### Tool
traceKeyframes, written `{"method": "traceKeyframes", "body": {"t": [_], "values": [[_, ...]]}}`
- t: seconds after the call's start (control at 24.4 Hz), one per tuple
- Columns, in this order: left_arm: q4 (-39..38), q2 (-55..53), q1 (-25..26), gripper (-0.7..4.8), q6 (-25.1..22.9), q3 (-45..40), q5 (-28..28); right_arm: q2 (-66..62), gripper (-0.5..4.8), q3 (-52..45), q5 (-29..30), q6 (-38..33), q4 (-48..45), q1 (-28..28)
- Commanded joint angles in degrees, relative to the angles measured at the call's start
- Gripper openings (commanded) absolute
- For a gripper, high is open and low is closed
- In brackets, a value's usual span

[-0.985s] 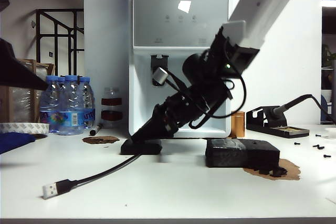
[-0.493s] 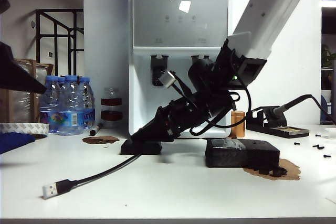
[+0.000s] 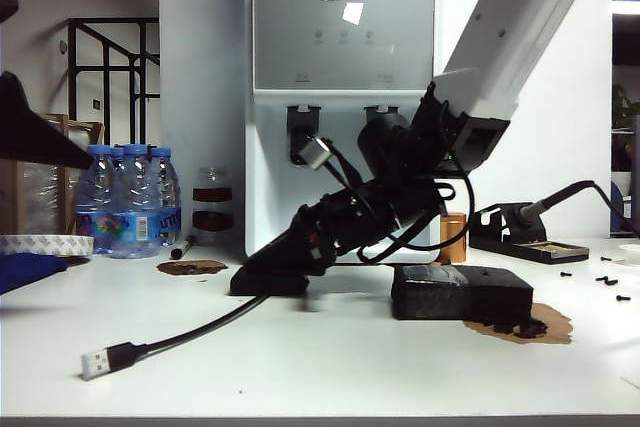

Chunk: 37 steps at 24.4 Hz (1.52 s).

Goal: Take the USB flash drive out of the black sponge and insert it into the slot on top of the black USB adpator box.

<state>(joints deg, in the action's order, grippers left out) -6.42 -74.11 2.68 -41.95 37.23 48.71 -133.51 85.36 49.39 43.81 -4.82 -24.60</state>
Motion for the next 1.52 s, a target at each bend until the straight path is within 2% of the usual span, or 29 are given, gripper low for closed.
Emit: {"method": "traceKeyframes", "body": {"t": [0.04,0.25,0.37,0.53,0.66,0.74,0.9,0.94,0.99,1.07,1.11,1.15,1.19,1.27,1.52], "values": [[1.38,0.07,-0.04,-0.04,0.42,0.20,0.20,-0.13,1.96,-0.81,-4.39,-3.10,2.32,-0.59],[1.36,0.07,-0.07,-0.04,0.44,0.20,0.31,0.24,1.99,-0.83,-4.17,-3.91,2.38,-0.59],[1.36,0.07,-0.07,-0.04,0.44,0.20,0.28,1.16,2.53,-0.85,-4.17,-4.59,2.43,-0.59],[1.33,0.07,-0.07,-0.04,0.44,0.20,0.26,4.72,2.54,-1.66,-4.17,-4.83,2.16,-0.57],[1.33,0.07,-0.07,-0.04,0.44,0.20,0.26,9.92,2.62,-5.84,-2.40,-8.41,-3.72,0.42],[1.33,0.07,-0.07,-0.04,0.44,0.20,0.26,12.26,2.89,-8.31,-2.23,-11.63,-7.58,0.87],[1.33,0.07,-0.07,-0.04,0.44,0.20,0.26,19.41,2.88,-15.12,-1.97,-18.03,-16.00,2.21],[1.33,0.07,-0.07,-0.04,0.44,0.20,0.26,22.45,2.87,-18.10,-3.80,-20.04,-19.65,2.64],[1.36,0.07,-0.07,-0.04,0.44,0.20,0.24,25.90,2.81,-21.44,-8.85,-20.98,-23.30,3.10],[1.36,0.07,-0.07,-0.04,0.44,0.20,0.28,29.62,2.25,-25.51,-15.54,-21.55,-27.87,3.41],[1.36,0.09,-0.07,-0.04,0.44,0.20,0.28,31.19,1.71,-27.21,-17.38,-21.64,-29.40,3.80],[1.36,0.09,-0.07,-0.04,0.44,0.20,0.26,32.87,0.43,-28.72,-17.53,-22.32,-30.03,4.35],[1.36,0.09,-0.07,-0.04,0.44,0.20,0.28,34.10,-0.04,-29.55,-17.53,-23.30,-29.83,4.96],[1.36,0.09,-0.07,-0.04,0.44,0.20,0.28,36.24,-0.05,-30.60,-18.21,-26.43,-28.24,5.55],[1.64,0.11,-0.04,-0.04,1.46,0.20,0.20,45.20,-0.05,-34.75,-29.44,-27.98,-19.71,6.84]]}}
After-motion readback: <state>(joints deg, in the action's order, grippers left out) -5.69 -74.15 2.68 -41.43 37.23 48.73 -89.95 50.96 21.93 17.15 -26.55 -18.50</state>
